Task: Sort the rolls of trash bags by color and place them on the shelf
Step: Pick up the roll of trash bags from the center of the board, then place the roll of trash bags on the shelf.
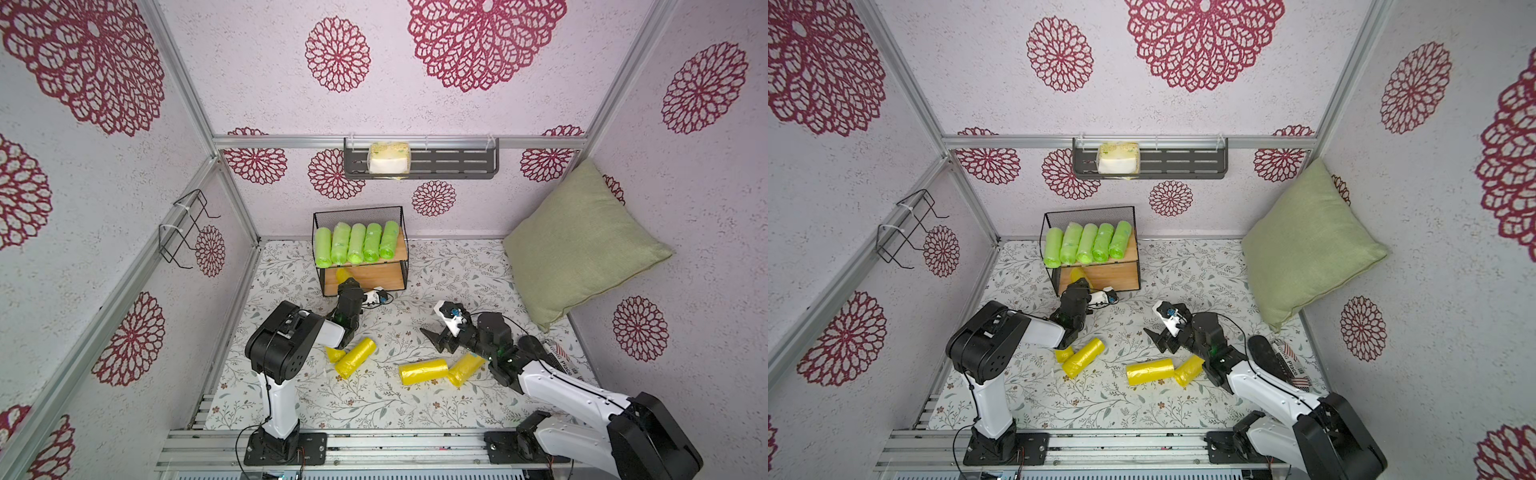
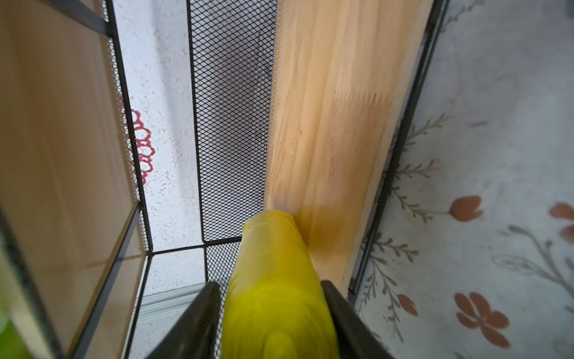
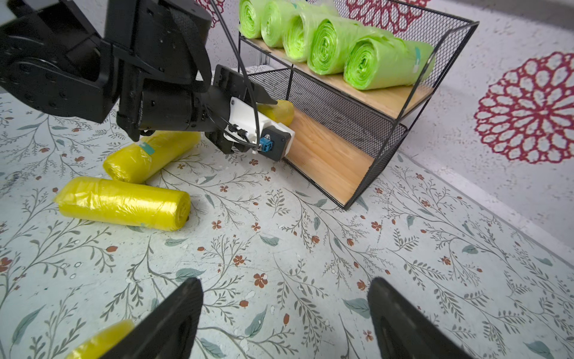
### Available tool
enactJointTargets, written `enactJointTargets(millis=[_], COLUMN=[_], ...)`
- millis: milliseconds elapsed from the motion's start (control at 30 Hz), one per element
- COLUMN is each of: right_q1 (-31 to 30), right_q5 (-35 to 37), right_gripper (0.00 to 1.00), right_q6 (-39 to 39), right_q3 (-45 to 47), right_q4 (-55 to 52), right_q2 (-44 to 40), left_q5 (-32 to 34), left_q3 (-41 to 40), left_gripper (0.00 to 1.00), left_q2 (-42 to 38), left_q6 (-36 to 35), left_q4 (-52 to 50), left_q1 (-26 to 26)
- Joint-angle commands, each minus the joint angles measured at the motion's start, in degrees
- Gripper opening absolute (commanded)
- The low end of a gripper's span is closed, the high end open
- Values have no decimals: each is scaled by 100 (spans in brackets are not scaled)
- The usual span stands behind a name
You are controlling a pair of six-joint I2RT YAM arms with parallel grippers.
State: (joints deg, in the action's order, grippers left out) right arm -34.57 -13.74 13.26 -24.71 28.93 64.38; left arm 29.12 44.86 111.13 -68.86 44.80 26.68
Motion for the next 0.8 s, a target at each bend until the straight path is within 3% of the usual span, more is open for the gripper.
enactJointTargets(millis=[0,233,767], right_q1=[47,55,55], right_q5=[-76,-68,-120], right_gripper=[88,88,88], right_q6=[-130,-149,-213], right_q3=[-90,-52,-43], right_q4=[151,131,67], right_q2=[-25,-34,-39], left_q5=[-83,-56,154], left_q3=[75,-124,-363], left_gripper=[62,72,80], left_q2=[76,-280,-837], left_q6=[143,570,1467], left_q4=[76,-219,-880], left_q1=[-31,59,337])
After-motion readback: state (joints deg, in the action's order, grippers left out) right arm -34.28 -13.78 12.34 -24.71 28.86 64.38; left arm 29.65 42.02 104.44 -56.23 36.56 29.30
